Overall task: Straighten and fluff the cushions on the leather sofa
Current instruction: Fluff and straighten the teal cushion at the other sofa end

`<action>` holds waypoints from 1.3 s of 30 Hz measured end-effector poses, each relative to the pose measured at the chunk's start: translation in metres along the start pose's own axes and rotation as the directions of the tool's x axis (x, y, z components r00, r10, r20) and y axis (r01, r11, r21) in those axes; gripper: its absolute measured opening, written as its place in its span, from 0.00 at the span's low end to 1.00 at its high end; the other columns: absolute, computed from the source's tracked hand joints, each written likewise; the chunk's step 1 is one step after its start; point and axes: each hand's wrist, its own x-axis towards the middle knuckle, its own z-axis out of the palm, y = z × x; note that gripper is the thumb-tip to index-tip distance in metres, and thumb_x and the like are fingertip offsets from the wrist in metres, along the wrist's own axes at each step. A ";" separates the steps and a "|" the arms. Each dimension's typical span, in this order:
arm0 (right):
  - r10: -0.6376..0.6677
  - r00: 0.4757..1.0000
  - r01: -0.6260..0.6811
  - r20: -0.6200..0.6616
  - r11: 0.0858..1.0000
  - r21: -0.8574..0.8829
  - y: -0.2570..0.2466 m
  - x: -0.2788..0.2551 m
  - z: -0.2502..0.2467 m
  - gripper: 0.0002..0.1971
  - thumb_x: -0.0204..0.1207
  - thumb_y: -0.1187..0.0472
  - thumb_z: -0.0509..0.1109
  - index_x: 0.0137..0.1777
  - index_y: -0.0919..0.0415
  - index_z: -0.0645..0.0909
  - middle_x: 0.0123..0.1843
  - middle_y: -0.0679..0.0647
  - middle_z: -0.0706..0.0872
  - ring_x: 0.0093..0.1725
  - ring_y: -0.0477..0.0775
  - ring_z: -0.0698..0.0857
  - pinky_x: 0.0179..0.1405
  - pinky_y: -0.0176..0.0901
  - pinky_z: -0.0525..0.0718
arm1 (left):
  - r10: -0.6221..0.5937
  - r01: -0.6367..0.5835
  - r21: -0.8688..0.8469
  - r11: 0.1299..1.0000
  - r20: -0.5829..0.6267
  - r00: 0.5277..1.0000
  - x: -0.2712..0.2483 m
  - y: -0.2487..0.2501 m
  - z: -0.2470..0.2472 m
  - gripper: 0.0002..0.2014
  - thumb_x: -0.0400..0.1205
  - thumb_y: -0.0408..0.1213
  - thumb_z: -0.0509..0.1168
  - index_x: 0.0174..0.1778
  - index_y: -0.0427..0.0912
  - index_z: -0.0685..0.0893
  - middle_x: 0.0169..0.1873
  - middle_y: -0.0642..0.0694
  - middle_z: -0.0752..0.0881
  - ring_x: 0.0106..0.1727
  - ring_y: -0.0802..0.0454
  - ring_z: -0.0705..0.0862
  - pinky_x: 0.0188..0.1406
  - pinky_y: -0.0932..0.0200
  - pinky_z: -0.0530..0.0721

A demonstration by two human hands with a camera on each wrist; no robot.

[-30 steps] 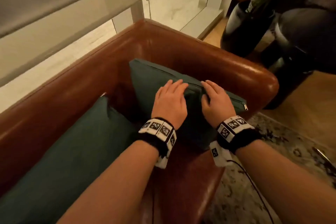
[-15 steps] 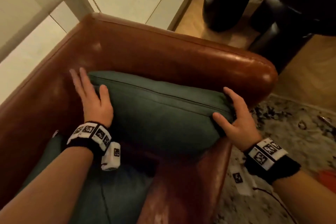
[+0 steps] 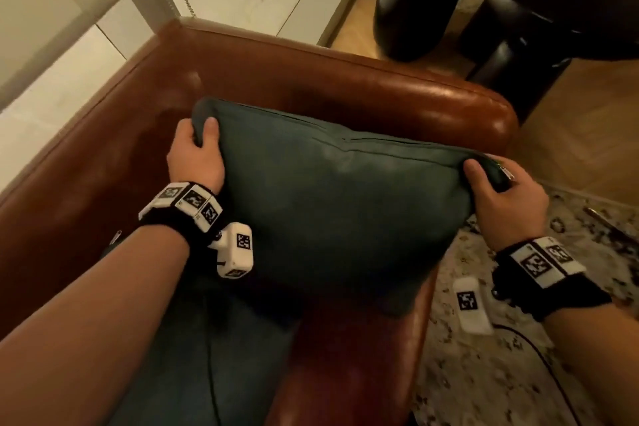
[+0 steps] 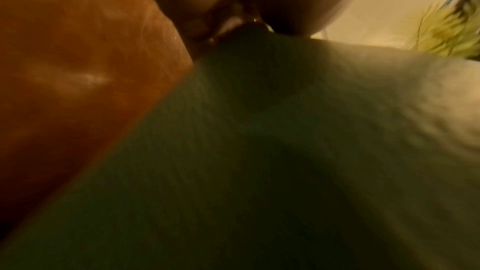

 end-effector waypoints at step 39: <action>0.246 0.963 -0.242 0.115 0.969 -0.044 0.033 -0.012 0.018 0.24 0.89 0.46 0.48 0.80 0.53 0.68 0.79 0.57 0.74 0.75 0.56 0.74 0.71 0.45 0.72 | -0.126 0.052 0.242 0.969 0.302 0.945 0.053 -0.058 0.012 0.25 0.86 0.48 0.53 0.79 0.45 0.70 0.76 0.39 0.75 0.75 0.40 0.74 0.78 0.48 0.67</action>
